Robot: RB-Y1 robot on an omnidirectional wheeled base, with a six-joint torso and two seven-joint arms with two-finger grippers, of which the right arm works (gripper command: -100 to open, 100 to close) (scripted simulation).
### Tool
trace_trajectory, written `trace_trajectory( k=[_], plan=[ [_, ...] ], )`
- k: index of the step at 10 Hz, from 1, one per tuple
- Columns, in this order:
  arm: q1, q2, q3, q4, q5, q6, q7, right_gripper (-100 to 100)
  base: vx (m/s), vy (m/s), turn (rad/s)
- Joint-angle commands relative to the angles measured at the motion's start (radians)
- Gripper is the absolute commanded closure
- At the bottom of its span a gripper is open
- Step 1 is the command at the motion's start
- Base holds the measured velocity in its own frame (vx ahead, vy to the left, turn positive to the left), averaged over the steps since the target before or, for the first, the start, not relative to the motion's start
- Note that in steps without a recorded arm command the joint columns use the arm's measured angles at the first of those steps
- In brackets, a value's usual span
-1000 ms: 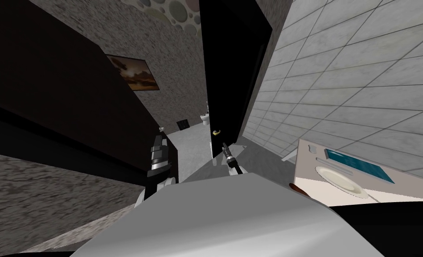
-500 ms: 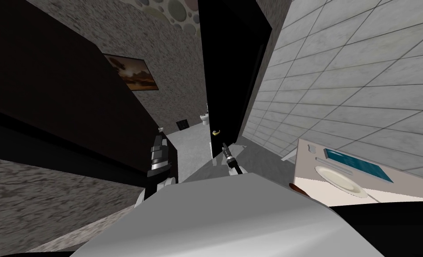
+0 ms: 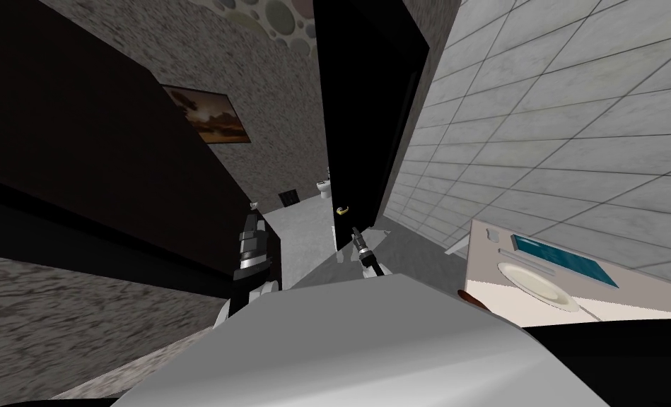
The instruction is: Push the door open
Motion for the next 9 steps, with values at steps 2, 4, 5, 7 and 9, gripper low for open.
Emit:
trace_trajectory(
  k=[2,4,5,7,9],
  plan=[
    [-0.002,-0.001,0.001,0.005,0.0,-0.001,-0.003,-100,0.004,-0.003,-0.012],
    [-0.002,-0.001,0.001,0.005,0.0,-0.001,-0.003,-100,0.001,0.003,0.011],
    [-0.002,-0.001,0.001,0.005,0.0,-0.001,-0.003,-100,0.027,-0.01,-0.037],
    [-0.002,-0.001,0.001,0.005,0.0,-0.001,-0.003,-100,-0.003,0.007,0.026],
    [-0.003,-0.002,0.012,0.015,0.005,-0.002,-0.009,-100,0.008,-0.006,-0.023]
  ],
)
